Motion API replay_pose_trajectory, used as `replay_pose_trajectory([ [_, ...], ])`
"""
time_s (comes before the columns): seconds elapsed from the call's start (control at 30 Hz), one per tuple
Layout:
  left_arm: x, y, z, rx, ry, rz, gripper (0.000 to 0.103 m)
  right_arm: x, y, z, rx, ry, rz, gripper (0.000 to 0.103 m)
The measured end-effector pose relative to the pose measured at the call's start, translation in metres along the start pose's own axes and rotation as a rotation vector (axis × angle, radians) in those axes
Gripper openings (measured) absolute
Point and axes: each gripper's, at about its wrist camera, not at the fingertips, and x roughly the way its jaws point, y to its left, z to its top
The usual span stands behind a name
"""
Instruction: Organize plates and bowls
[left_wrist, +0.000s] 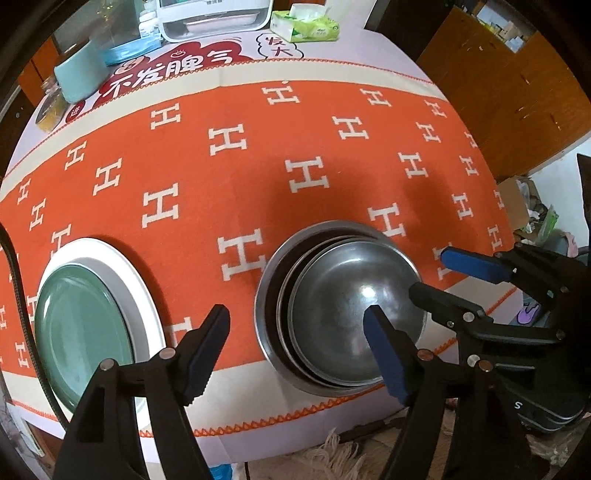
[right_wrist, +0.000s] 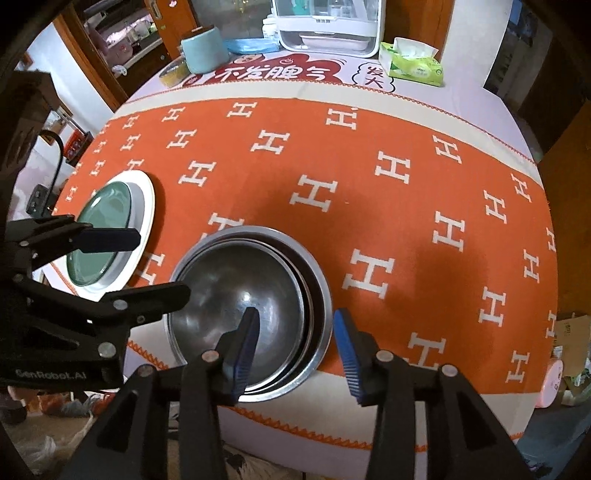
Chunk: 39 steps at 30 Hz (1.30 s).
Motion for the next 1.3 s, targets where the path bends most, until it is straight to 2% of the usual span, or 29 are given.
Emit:
replay_pose_trajectory([
  [0.17,-0.005,-0.002,0.0,0.01,-0.039,-0.009,0.075,-0.006,-0.005,-0.001,0.033,-0.017,0.042,0.042],
  [0.23,-0.008,-0.001,-0.001,0.011,-0.078,-0.022,0.08,-0.008,-0.007,-0.002,0.043,-0.023,0.05,0.043],
  [0.33,-0.012,0.001,-0.002,0.0,-0.122,-0.04,0.083,-0.009,-0.012,-0.004,0.059,-0.026,0.063,0.043],
  [0.43,-0.01,0.003,-0.003,0.0,-0.129,-0.013,0.086,-0.008,-0.016,-0.005,0.069,-0.021,0.066,0.043],
  [0.6,0.01,0.015,-0.009,-0.03,-0.084,-0.008,0.086,0.001,-0.025,-0.011,0.079,-0.001,0.058,0.043],
  [0.83,0.033,0.028,-0.014,-0.097,-0.012,-0.099,0.086,0.02,-0.03,-0.018,0.102,0.045,0.106,0.043],
  [0.97,0.04,0.031,-0.015,-0.105,0.012,-0.143,0.086,0.031,-0.035,-0.019,0.133,0.074,0.157,0.043],
  [1.1,0.05,0.033,-0.016,-0.115,0.041,-0.176,0.086,0.04,-0.044,-0.019,0.196,0.106,0.252,0.043],
  [1.27,0.059,0.034,-0.017,-0.131,0.079,-0.235,0.077,0.046,-0.051,-0.018,0.234,0.133,0.306,0.043],
  [1.3,0.061,0.034,-0.017,-0.135,0.085,-0.244,0.071,0.047,-0.053,-0.018,0.247,0.14,0.322,0.043],
])
